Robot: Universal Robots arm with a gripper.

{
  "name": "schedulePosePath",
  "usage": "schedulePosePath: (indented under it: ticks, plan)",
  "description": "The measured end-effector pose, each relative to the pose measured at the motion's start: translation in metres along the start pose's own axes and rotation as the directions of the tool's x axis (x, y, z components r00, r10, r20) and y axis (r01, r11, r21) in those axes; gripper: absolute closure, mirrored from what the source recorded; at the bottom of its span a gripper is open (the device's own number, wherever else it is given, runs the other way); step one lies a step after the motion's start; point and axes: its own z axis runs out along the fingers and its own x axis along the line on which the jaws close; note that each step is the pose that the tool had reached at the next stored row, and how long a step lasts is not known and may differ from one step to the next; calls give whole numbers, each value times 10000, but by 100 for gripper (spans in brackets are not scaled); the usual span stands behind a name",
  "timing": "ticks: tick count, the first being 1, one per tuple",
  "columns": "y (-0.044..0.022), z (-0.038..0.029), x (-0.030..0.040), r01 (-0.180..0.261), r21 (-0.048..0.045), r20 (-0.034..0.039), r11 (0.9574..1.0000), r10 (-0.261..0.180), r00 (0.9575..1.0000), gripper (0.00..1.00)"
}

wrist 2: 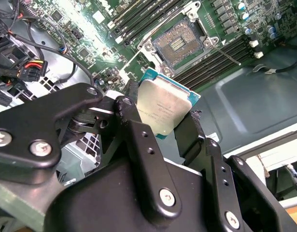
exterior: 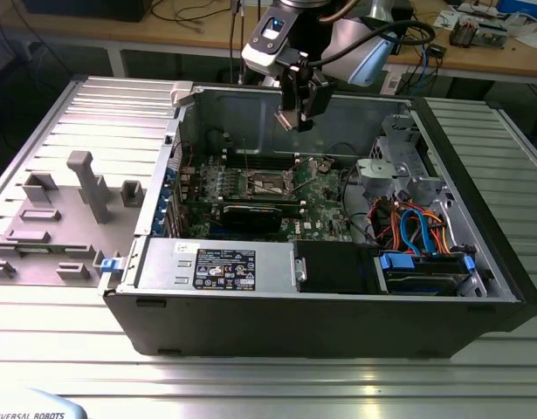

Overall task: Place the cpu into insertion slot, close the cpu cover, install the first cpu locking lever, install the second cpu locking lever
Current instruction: 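Place the cpu into insertion slot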

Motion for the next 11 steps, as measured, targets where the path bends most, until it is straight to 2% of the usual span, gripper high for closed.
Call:
schedulePosePath:
  ticks: [5,11]
  plan:
    - [0,0,0,-355,-7,32,9994,355,9994,46]
    - [0,2,0,-988,-23,87,9951,988,9951,46]
